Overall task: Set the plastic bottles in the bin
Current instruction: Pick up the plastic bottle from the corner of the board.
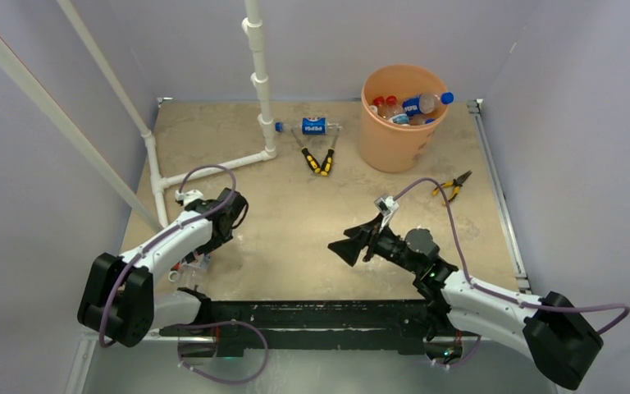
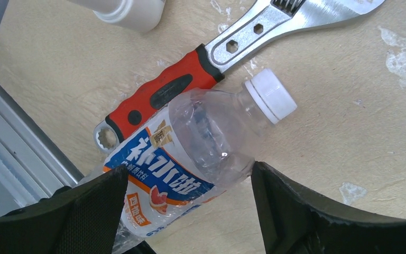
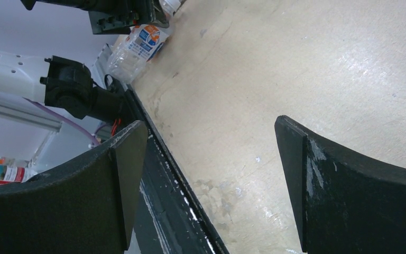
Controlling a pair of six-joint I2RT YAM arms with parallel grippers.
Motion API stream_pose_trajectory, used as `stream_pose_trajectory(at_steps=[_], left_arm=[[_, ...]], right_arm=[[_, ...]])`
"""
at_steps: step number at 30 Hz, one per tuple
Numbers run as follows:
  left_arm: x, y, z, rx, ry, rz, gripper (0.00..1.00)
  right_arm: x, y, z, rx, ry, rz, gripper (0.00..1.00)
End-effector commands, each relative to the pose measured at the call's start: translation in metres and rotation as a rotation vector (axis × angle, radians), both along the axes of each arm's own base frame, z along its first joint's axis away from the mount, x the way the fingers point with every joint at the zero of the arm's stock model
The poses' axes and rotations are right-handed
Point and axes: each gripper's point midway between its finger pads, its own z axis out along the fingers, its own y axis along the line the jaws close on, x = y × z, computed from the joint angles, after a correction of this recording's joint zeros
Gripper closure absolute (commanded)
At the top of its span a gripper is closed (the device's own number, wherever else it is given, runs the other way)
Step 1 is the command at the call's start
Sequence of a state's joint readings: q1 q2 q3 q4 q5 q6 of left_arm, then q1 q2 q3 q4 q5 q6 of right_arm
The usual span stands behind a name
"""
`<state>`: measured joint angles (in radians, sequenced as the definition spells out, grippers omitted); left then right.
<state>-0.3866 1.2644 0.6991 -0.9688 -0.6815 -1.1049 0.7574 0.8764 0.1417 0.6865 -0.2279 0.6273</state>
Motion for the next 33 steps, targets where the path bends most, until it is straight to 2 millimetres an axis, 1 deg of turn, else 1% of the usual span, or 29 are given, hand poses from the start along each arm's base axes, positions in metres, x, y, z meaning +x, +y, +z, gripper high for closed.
stream_pose_trajectory(at_steps=[1,7,10,12,17,18,20,21,25,29,31,33], left_arm=[[0.006,-0.038,-0.025,-0.231,-0.034,0.006,0.22],[0.010,-0.044,-0.022,-0.233,-0.047,-0.050,0.36],[0.016,-0.046,-0.010,-0.204,-0.083,-0.080,0.46],[0.019,-0.047,-0.001,-0.195,-0.107,-0.098,0.50],[0.027,-0.052,0.021,-0.196,-0.165,-0.132,0.69],[0.029,-0.053,0.026,-0.200,-0.177,-0.141,0.71],[0.033,-0.058,0.033,-0.206,-0.195,-0.164,0.72],[0.036,-0.060,0.039,-0.203,-0.205,-0.177,0.69],[0.040,-0.049,0.053,-0.114,-0.190,-0.191,0.47],[0.043,-0.052,0.060,-0.117,-0.183,-0.211,0.13],[0.045,-0.052,0.065,-0.114,-0.191,-0.233,0.05],[0.044,-0.048,0.072,-0.100,-0.203,-0.246,0.01]], right_arm=[[0.006,0.006,0.018,0.012,-0.050,0.004,0.09],[0.010,0.008,0.019,0.008,-0.048,-0.003,0.09],[0.012,0.008,0.020,0.003,-0.047,-0.008,0.09],[0.013,0.008,0.020,-0.003,-0.048,-0.012,0.09],[0.016,0.007,0.023,-0.013,-0.055,-0.025,0.09],[0.016,0.007,0.023,-0.012,-0.055,-0.025,0.09],[0.016,0.007,0.025,-0.009,-0.057,-0.028,0.09],[0.017,0.007,0.026,-0.008,-0.055,-0.029,0.09],[0.016,0.006,0.026,-0.010,-0.054,-0.031,0.09],[0.015,0.005,0.024,-0.008,-0.052,-0.036,0.09],[0.015,0.005,0.024,-0.006,-0.050,-0.033,0.09],[0.014,0.005,0.025,-0.005,-0.052,-0.029,0.09]])
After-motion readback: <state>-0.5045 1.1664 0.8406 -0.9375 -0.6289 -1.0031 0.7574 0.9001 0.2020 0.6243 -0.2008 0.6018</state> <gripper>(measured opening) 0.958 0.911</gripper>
